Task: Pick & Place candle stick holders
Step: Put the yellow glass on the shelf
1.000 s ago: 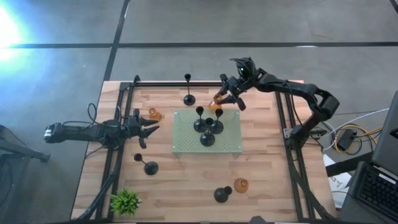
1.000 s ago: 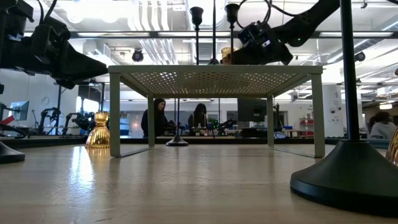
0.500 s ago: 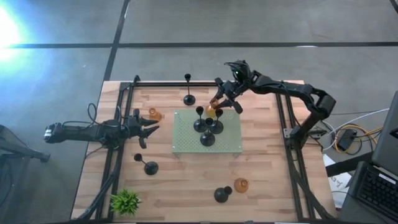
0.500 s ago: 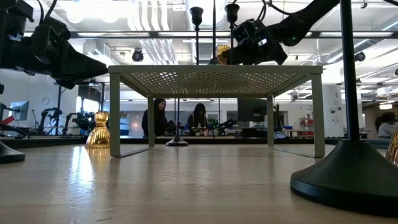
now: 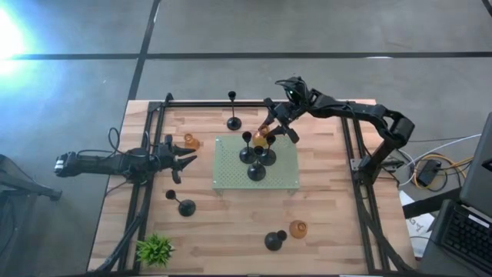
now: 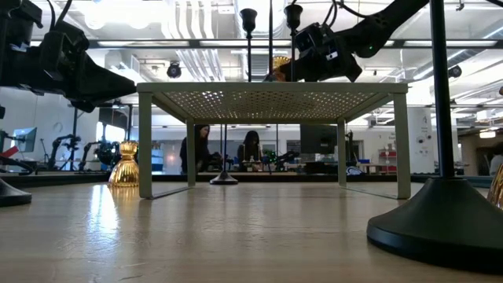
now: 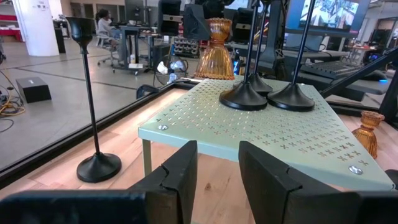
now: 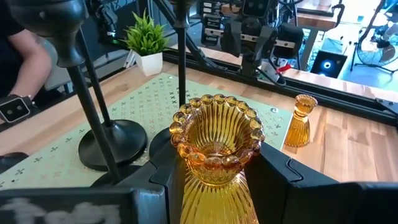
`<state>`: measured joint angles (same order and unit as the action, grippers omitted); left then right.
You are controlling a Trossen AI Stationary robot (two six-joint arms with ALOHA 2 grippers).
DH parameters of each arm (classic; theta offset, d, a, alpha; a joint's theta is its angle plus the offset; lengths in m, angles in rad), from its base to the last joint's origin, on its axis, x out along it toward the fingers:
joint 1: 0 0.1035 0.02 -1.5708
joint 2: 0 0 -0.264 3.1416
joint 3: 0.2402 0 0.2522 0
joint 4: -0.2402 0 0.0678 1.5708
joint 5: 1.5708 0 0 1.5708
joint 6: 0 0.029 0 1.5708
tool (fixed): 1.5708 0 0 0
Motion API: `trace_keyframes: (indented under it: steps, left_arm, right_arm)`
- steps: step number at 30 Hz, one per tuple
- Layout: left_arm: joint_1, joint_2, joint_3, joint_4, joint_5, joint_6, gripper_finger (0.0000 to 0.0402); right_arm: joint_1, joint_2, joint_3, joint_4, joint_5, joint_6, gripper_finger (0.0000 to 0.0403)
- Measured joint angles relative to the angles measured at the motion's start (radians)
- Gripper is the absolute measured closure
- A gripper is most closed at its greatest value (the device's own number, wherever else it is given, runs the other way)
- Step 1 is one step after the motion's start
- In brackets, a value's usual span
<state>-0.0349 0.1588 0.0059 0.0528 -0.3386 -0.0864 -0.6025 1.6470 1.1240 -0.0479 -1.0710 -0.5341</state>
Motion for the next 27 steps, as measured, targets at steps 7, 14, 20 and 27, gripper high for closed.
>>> trace_keyframes:
  steps: [7,14,20,27]
  left_arm:
    - [-0.001,0.000,0.000,0.000,0.000,0.000,0.0280]
    - [0.000,0.000,0.000,0.000,0.000,0.000,0.0280]
    - [0.000,0.000,0.000,0.000,0.000,0.000,0.0280]
    - [0.000,0.000,0.000,0.000,0.000,0.000,0.0280]
  right_arm:
    - [0.001,0.007,0.000,0.018,0.000,-0.025,0.0277]
    - [0.003,0.064,0.023,0.024,0.014,0.000,0.0277]
    - [0.003,0.067,0.034,0.001,0.016,0.003,0.0277]
    - [0.008,0.064,0.034,-0.001,0.024,0.009,0.0276]
